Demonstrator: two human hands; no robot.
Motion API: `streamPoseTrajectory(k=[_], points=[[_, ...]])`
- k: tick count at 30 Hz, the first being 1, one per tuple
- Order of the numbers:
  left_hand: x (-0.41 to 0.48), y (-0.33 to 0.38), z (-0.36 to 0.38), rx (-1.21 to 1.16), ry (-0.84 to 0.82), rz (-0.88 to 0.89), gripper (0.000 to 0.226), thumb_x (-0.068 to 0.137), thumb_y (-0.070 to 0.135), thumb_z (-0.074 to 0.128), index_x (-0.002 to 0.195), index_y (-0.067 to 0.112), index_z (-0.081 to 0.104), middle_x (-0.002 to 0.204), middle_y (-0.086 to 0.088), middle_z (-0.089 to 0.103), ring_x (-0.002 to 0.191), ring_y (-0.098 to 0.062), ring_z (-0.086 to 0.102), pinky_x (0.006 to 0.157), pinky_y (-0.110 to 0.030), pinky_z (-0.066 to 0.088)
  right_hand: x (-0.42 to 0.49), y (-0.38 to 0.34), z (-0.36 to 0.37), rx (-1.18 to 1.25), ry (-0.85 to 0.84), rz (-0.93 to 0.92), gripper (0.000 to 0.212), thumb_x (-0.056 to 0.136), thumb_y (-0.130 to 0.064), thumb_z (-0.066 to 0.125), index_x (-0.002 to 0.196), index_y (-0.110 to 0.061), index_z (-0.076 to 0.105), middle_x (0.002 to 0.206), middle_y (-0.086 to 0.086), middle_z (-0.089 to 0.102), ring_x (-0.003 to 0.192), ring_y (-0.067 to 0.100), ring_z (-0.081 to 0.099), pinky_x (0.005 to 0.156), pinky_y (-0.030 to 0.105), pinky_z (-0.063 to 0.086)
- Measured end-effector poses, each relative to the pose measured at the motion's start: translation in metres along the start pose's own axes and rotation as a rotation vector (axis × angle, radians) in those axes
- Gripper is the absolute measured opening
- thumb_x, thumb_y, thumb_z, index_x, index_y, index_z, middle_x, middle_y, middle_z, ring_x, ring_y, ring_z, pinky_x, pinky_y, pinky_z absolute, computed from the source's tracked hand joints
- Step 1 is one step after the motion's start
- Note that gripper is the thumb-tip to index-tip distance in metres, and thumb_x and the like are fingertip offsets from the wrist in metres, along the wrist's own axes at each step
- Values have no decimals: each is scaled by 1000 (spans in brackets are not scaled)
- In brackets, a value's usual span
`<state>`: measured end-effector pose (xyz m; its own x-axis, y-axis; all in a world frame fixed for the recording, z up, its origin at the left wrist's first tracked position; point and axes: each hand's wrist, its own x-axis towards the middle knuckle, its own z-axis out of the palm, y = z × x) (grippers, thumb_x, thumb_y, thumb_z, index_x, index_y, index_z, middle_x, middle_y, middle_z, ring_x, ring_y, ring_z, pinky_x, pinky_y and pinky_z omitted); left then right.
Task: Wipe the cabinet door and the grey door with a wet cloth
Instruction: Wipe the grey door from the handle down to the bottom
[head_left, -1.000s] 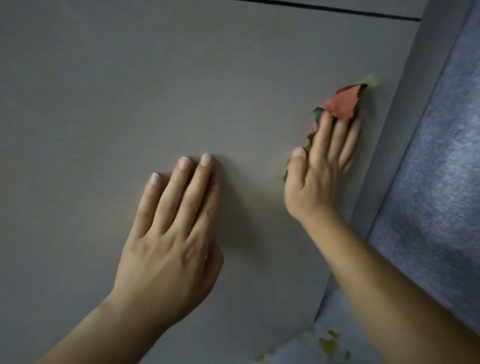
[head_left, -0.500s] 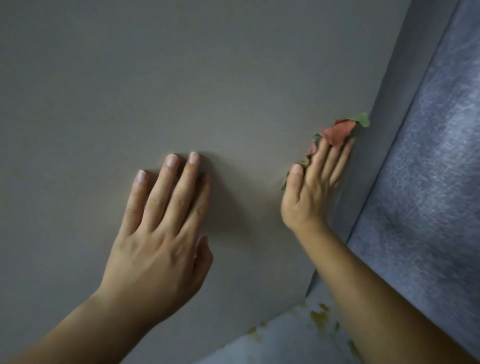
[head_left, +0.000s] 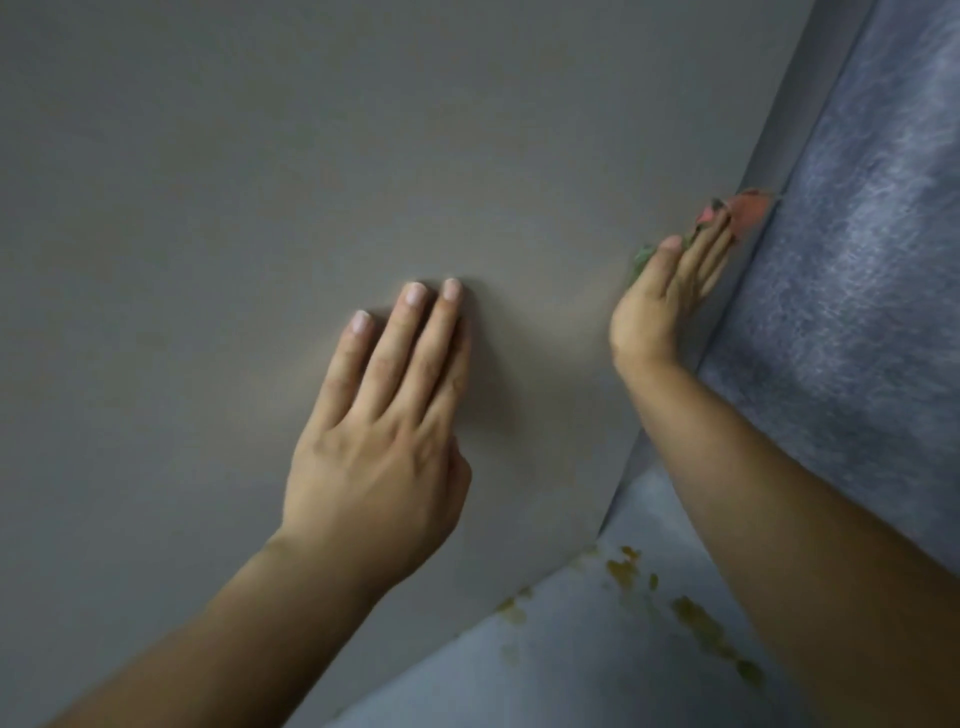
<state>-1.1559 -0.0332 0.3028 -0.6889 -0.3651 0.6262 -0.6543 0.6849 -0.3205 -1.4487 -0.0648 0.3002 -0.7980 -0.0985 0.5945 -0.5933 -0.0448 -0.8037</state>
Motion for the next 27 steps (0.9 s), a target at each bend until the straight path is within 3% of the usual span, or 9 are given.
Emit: streamPoseTrajectory(k=[3,6,10,13,16,18,20,22,27], points=[[-2,-1,-1,-5,-31,14,89,81,28,56,159,-1,25,170,-15,12,158,-33,9,128,-49,0,-63,-16,8,-48,-41,-92,71,100,-36,25,148,15,30,157,36,27,148,52,21,123,29,1],[-3,0,1,-7,-52,11,90,82,29,57,159,-1,22,171,-16,9,158,-34,4,128,-50,-3,-133,-3,4,-122,-243,-175,67,103,-34,27,152,10,18,161,30,20,150,47,13,123,26,-6],[-2,8,6,-15,-55,-2,86,85,29,55,159,0,23,171,-16,8,158,-34,2,127,-53,-2,-161,42,-17,-122,-362,94,65,98,-45,21,150,-14,-2,166,10,3,156,32,0,120,18,-11],[-2,16,14,1,-63,29,86,83,29,56,158,-1,26,170,-16,10,158,-33,5,127,-53,0,-138,36,-8,-32,-235,196,70,97,-43,23,154,-3,10,165,14,11,155,38,6,119,15,-9],[-1,17,20,26,-57,24,86,81,28,57,158,1,28,170,-16,11,158,-33,5,127,-53,0,-77,12,10,46,-4,14,67,100,-33,26,148,13,31,158,31,28,149,51,20,124,32,2],[-2,18,21,36,-29,18,86,81,28,57,158,2,29,170,-15,13,158,-33,6,127,-54,2,-44,12,14,18,71,-141,62,102,-29,27,148,12,34,158,32,30,149,49,22,125,44,9],[-2,19,22,32,-23,24,86,81,28,59,158,2,31,170,-16,15,158,-34,8,127,-55,4,-49,37,10,-31,80,-189,60,104,-27,28,150,12,31,160,31,26,150,45,20,126,44,10],[-2,21,22,35,-22,18,85,81,28,60,157,2,32,169,-17,16,158,-36,9,126,-57,5,-86,83,6,-30,21,-50,63,104,-29,28,152,12,26,162,31,19,152,43,17,127,37,5],[-8,30,36,70,-62,93,83,80,28,61,154,-1,37,169,-18,17,157,-37,14,126,-58,8,-165,160,4,86,-49,472,79,97,-47,21,155,6,18,167,21,7,156,28,6,127,40,1]])
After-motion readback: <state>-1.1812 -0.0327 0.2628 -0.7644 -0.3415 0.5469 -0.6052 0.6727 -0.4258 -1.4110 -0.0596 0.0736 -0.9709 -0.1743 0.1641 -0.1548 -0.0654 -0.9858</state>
